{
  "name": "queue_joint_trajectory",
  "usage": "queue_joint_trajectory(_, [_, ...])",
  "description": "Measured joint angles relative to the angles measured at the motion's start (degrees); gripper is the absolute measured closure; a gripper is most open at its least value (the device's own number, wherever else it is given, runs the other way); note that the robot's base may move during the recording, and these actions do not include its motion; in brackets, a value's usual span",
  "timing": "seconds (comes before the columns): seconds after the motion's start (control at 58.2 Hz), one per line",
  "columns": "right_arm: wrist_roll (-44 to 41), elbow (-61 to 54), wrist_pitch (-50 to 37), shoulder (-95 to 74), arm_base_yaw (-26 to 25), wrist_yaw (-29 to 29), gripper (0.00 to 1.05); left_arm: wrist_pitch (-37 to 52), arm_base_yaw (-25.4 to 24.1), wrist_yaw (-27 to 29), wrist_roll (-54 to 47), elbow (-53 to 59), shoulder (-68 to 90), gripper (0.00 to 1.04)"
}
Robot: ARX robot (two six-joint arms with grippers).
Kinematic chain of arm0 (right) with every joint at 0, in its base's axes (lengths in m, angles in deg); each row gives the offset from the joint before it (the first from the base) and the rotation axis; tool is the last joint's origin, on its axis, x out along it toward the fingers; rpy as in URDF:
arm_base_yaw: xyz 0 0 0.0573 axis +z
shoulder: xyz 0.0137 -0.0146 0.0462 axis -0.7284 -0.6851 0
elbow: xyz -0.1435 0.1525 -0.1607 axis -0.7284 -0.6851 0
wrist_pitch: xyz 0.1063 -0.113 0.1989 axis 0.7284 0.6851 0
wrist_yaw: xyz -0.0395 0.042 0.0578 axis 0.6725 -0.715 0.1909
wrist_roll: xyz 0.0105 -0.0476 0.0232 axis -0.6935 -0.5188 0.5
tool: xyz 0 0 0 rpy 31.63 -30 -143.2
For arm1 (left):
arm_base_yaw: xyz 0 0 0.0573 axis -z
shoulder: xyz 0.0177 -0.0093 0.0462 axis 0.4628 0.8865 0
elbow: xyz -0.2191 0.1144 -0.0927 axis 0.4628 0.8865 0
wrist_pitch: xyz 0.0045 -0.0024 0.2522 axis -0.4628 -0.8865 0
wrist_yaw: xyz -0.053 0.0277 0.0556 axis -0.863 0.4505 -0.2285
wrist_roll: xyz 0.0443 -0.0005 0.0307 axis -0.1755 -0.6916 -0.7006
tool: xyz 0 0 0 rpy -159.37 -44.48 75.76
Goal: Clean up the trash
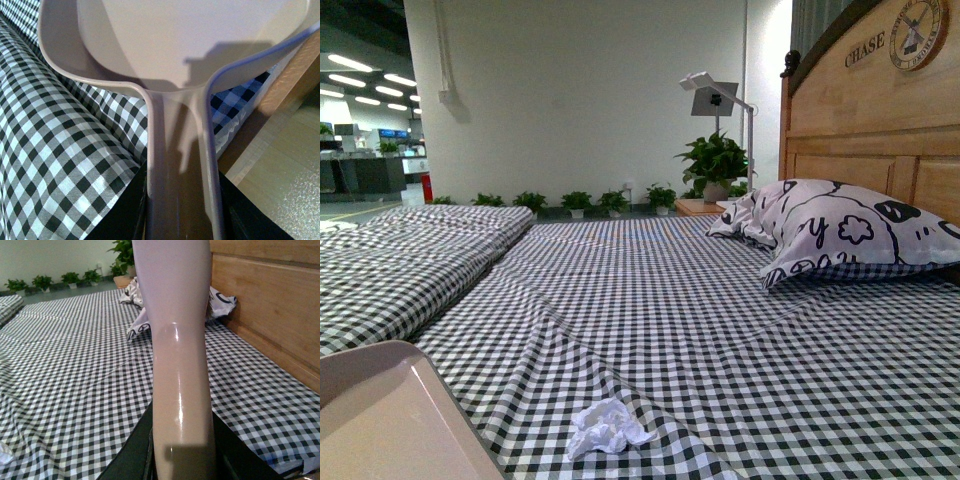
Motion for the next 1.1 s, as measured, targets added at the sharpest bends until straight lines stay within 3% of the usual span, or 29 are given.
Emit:
queue_joint_trajectory(0.292, [0.0, 0.0, 0.0, 0.0, 0.0, 0.0, 0.85, -1.03, 4.02, -0.48, 2.91, -0.98, 0.61, 0.77])
queue_joint_trajectory(1.1, [0.0, 0.0, 0.0, 0.0, 0.0, 0.0, 0.85, -7.72, 4.35, -0.9, 7.82, -2.32, 3.23, 0.77])
